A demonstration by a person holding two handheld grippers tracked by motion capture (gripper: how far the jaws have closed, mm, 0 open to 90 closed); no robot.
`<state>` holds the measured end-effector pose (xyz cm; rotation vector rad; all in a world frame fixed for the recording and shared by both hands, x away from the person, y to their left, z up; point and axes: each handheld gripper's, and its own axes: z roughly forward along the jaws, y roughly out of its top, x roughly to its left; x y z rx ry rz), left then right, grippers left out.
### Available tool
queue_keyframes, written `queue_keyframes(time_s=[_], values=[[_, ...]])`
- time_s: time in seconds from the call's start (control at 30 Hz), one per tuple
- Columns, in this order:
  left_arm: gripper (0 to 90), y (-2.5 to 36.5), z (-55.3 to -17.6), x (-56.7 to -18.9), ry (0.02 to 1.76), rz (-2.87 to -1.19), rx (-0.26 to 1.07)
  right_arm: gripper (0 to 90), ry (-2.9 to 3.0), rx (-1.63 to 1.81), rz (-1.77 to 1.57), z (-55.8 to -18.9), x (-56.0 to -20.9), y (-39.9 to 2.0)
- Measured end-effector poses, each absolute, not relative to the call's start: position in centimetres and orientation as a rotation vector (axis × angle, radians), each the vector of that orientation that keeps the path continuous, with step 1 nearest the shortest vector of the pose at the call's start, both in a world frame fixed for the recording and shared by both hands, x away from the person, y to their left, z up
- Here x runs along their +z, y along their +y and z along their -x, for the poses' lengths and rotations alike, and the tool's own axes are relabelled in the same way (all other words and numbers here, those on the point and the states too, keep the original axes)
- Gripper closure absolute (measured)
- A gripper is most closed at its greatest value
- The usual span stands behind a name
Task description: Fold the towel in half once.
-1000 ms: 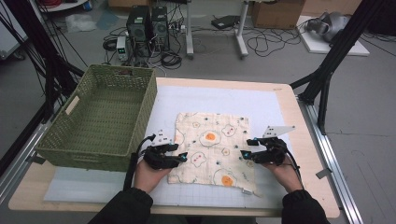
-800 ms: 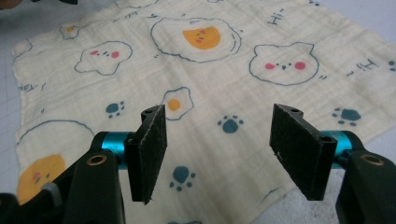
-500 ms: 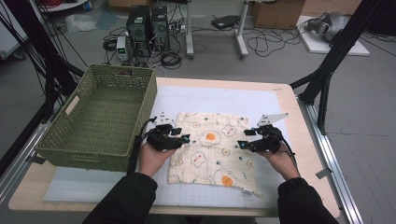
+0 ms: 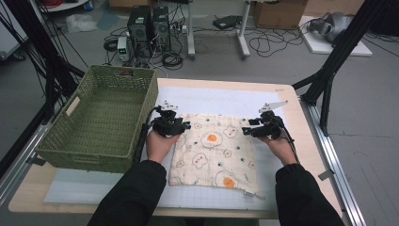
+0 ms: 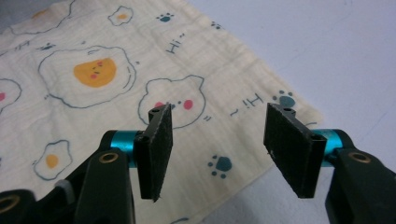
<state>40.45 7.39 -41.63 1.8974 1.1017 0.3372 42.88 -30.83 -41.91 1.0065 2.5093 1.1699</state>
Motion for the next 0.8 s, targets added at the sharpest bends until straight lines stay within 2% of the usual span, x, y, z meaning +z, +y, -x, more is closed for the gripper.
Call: queue_keyframes(time_s=[0.33,0.47,0.57,0.63,0.8], values=[[64.3,7.0,-41.4,-43.3,1.209,-1.986,0.462,48.1,2.518,1.049,-1.049,-43.6,-43.4,-30.2],[69.2,7.2,-41.7,-44.1,1.234,-2.015,0.460,61.5,2.504,0.987,-1.025,-43.4,-43.8,-30.2],[83.6,7.0,-41.7,-44.2,1.214,-2.019,0.459,76.4,2.505,1.001,-1.019,-43.2,-43.9,-30.2],[86.5,6.8,-41.6,-44.2,1.208,-2.029,0.475,85.0,2.523,1.017,-1.010,-43.2,-43.9,-30.1],[87.4,7.2,-41.2,-43.9,1.210,-1.985,0.452,87.6,2.549,1.076,-1.041,-43.2,-43.9,-30.5]])
